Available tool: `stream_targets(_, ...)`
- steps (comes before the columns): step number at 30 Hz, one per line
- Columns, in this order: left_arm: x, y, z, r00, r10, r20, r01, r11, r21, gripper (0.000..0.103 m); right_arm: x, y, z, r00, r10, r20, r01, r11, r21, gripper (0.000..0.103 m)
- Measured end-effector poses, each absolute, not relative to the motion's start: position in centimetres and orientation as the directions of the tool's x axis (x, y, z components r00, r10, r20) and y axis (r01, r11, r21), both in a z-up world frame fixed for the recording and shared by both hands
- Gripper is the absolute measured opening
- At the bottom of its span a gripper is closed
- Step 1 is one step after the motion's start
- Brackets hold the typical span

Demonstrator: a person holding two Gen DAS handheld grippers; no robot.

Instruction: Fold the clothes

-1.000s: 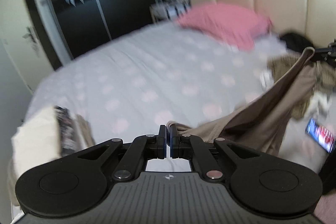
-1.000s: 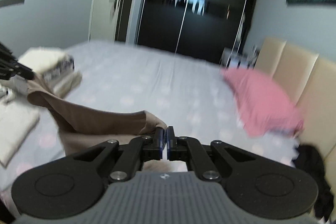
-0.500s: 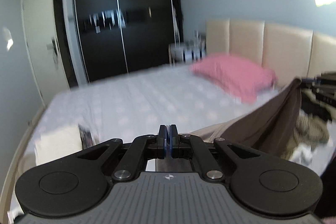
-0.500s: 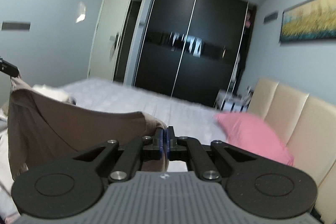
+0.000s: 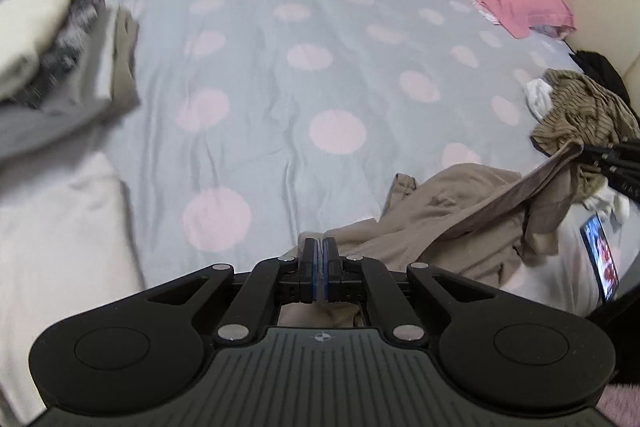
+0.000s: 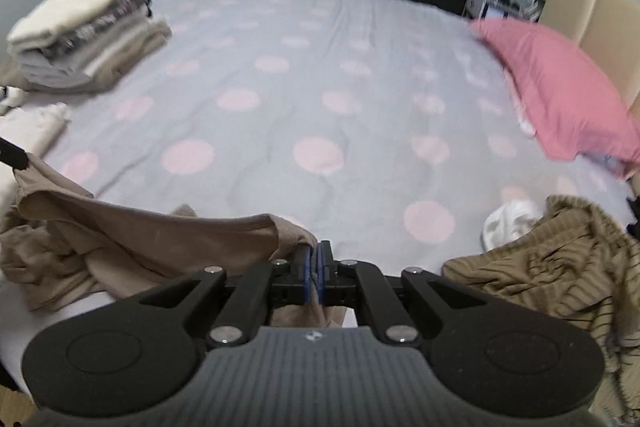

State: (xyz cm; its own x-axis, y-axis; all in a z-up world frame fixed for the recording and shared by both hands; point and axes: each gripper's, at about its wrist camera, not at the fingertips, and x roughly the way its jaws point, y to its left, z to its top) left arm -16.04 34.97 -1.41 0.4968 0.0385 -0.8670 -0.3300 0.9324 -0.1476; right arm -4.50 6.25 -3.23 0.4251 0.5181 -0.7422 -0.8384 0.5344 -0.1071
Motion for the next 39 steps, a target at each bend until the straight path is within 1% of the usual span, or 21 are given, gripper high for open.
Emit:
stream_targets(3,-15.1,35.9,-2.9,0.513,0.006,-0.859,-0.351,0.914,-0.203,0.001,-3.0,7.5,-5.3,0.430,0.491,-0.758,-0.826,0.552,-0.111,0.004)
stream_targets(6,-13.9,36.7,-4.6,0.554,-0.028,-0.832,-0.357,0.895,-0.268,0.002,-1.4,7.6,-6.8,0.436,0.464,-0.771,-0.806,0.583,-0.105,0.004)
stream_targets(8,-13.2,37.1,-5.1,0.576,-0.037,-0.817,-0.364,0.883,-0.297,0.008,-0.3,7.1,-7.6,0.440,0.446,-0.780,-0.789,0.607,-0.099,0.004)
stream_targets(9,-13.0,37.3,-5.2,0.582,-0.034,-0.812,-0.372,0.877,-0.303,0.014,0.1,6.9,-8.0,0.440,0.435,-0.785,-0.780,0.619,-0.094,0.004)
stream_targets(10,-12.8,37.5,-5.3,0.589,-0.027,-0.808,-0.378,0.874,-0.305,0.017,0.5,6.7,-8.2,0.440,0.425,-0.791,-0.772,0.630,-0.090,0.004)
stream_targets(12,-12.8,37.8,-5.4,0.604,-0.018,-0.797,-0.379,0.873,-0.307,0.019,1.0,6.3,-8.6,0.437,0.406,-0.802,-0.758,0.646,-0.086,0.004)
stream_targets(13,-12.8,37.9,-5.5,0.601,-0.014,-0.799,-0.384,0.872,-0.304,0.023,1.1,6.2,-8.8,0.436,0.399,-0.807,-0.755,0.651,-0.086,0.004)
stream_targets(16,-12.8,38.0,-6.2,0.580,-0.003,-0.814,-0.395,0.873,-0.285,0.031,1.4,5.9,-9.4,0.433,0.381,-0.817,-0.745,0.661,-0.087,0.004)
stream_targets(17,-12.7,38.0,-6.6,0.568,-0.002,-0.823,-0.398,0.874,-0.278,0.032,1.5,5.9,-9.6,0.428,0.382,-0.819,-0.744,0.663,-0.080,0.004)
stream_targets(19,-12.7,38.0,-7.7,0.541,-0.013,-0.841,-0.406,0.872,-0.275,0.037,1.5,5.9,-9.7,0.422,0.383,-0.822,-0.744,0.664,-0.073,0.004)
stream_targets(25,-12.6,38.7,-10.7,0.498,-0.055,-0.865,-0.468,0.823,-0.322,0.041,1.6,6.1,-9.9,0.417,0.388,-0.822,-0.750,0.657,-0.071,0.005)
stream_targets(28,-12.5,38.8,-11.1,0.507,-0.086,-0.857,-0.482,0.797,-0.365,0.041,1.9,5.8,-10.0,0.401,0.396,-0.826,-0.742,0.669,-0.040,0.007)
stream_targets(29,-12.4,38.7,-11.0,0.510,-0.090,-0.855,-0.480,0.796,-0.369,0.040,2.1,5.6,-9.9,0.394,0.401,-0.827,-0.738,0.675,-0.025,0.010)
stream_targets(30,-12.3,38.6,-10.9,0.513,-0.091,-0.853,-0.478,0.796,-0.373,0.031,2.3,5.4,-9.8,0.387,0.409,-0.827,-0.729,0.685,-0.003,0.013)
stream_targets(31,-12.3,38.5,-10.8,0.518,-0.090,-0.850,-0.474,0.798,-0.373,0.016,2.5,5.0,-9.7,0.379,0.420,-0.825,-0.719,0.695,0.023,0.016)
stream_targets(33,-12.3,38.2,-10.4,0.528,-0.087,-0.845,-0.466,0.801,-0.374,0.008,2.9,4.4,-9.2,0.368,0.444,-0.817,-0.697,0.713,0.074,0.017)
stream_targets(34,-12.3,38.1,-10.1,0.534,-0.079,-0.842,-0.464,0.805,-0.370,0.004,3.1,4.0,-9.0,0.364,0.456,-0.812,-0.683,0.723,0.100,0.022)
stream_targets(35,-12.4,38.0,-9.6,0.542,-0.058,-0.839,-0.466,0.809,-0.357,0.003,3.3,3.6,-8.8,0.364,0.467,-0.806,-0.669,0.733,0.123,0.032)
stream_targets(36,-12.5,37.9,-9.2,0.549,-0.038,-0.835,-0.468,0.814,-0.344,0.002,3.4,3.2,-8.6,0.365,0.476,-0.800,-0.653,0.743,0.144,0.034)
stream_targets(39,-13.1,38.1,-7.8,0.575,0.014,-0.818,-0.489,0.808,-0.330,0.001,3.6,2.3,-8.1,0.349,0.496,-0.795,-0.613,0.763,0.206,0.034)
